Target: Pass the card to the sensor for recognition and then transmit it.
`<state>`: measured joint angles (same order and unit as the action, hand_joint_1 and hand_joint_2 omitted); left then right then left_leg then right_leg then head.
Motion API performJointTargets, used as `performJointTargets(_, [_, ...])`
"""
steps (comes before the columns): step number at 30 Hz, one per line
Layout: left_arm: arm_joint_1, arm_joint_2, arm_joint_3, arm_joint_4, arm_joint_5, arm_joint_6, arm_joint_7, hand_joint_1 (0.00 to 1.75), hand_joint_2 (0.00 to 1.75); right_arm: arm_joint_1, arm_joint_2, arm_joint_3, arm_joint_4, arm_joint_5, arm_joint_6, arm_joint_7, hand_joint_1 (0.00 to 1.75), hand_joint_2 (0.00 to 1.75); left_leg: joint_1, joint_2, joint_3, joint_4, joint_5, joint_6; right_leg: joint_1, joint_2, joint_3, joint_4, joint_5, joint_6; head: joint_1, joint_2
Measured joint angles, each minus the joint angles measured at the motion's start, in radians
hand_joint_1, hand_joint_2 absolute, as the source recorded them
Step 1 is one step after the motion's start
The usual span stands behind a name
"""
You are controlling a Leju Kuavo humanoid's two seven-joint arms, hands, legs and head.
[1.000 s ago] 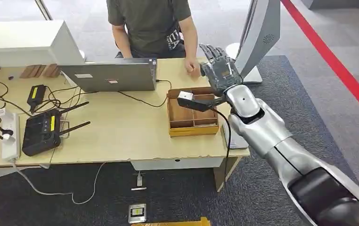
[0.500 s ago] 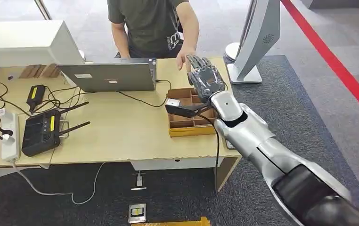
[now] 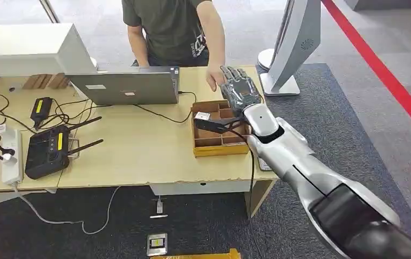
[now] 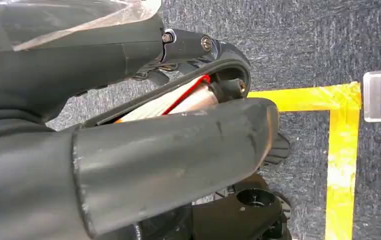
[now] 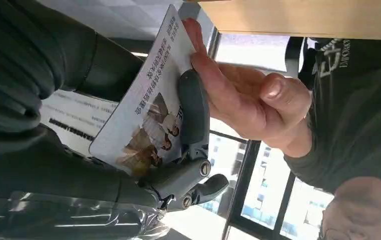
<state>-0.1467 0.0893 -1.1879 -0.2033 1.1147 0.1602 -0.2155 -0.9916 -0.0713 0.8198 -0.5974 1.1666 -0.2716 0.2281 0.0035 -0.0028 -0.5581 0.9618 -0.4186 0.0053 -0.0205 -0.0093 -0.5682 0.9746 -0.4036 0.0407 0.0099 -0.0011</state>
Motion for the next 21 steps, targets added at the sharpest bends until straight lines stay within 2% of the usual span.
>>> performJointTargets(7, [-0.002,-0.002,-0.008,0.000,0.000,0.000,0.000,0.00,0.00,-0.001,-0.002,0.000,0.018,0.000,0.000,0.001,1.75,1.75,0.000,0.000,0.000,0.000,0.000,0.000,0.000,0.000,0.000,0.000,0.000,0.000,0.000,0.000])
performJointTargets(8, [-0.002,-0.002,-0.010,0.000,-0.001,0.000,0.000,0.00,0.00,-0.001,-0.002,0.000,0.021,0.000,0.000,0.001,0.63,1.75,0.000,0.000,0.000,0.000,0.000,0.000,0.000,0.000,0.000,0.000,0.000,0.000,0.000,0.000])
performJointTargets(9, [-0.002,-0.002,-0.013,0.000,-0.003,-0.002,0.002,0.00,0.00,-0.002,-0.002,0.000,0.023,0.000,0.000,0.003,0.00,0.00,0.000,0.000,0.000,0.000,0.000,0.000,0.000,0.000,0.000,0.000,0.000,0.000,0.000,0.000])
performJointTargets(21, [-0.004,-0.003,-0.021,0.000,0.002,0.002,0.014,0.00,0.00,0.006,-0.024,-0.001,0.025,0.087,-0.034,0.003,0.00,0.00,0.000,0.000,0.000,0.000,0.000,0.000,0.000,0.000,0.000,0.000,0.000,0.000,0.000,0.000])
